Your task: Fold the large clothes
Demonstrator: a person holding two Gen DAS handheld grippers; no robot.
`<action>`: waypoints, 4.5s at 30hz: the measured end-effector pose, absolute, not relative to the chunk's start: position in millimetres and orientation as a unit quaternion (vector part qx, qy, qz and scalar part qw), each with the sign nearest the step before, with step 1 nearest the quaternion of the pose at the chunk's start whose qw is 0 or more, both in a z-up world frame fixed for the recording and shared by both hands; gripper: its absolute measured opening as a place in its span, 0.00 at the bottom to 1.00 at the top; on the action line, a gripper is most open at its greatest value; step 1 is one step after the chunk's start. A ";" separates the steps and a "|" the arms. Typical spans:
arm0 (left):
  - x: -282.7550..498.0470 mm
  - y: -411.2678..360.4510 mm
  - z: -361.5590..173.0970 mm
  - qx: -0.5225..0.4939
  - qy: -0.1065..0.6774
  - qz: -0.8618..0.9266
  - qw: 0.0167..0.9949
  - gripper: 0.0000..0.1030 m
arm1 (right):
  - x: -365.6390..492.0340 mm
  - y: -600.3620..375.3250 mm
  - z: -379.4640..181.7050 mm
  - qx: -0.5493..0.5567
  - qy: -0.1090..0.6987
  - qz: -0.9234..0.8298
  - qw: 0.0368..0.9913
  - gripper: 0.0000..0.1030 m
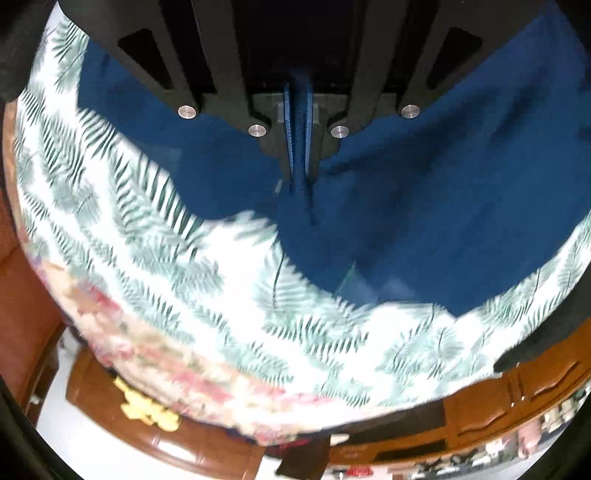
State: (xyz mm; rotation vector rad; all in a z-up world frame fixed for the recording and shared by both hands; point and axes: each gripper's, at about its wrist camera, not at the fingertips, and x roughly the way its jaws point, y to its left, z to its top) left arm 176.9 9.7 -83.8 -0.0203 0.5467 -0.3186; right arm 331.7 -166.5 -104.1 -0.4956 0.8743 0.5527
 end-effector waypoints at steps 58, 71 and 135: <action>110.6 61.0 -136.0 0.008 0.394 -0.018 0.919 0.42 | 133.5 -272.2 -113.5 -0.107 0.419 0.303 0.849 0.43; 116.4 67.6 -154.2 -0.003 0.412 -0.007 0.911 0.60 | 112.9 -262.9 -91.9 -0.113 0.392 0.325 0.853 0.44; 160.3 -156.9 -4.7 0.059 0.285 -0.237 0.927 0.33 | 97.6 -393.5 -13.0 -0.060 0.330 0.258 0.906 0.47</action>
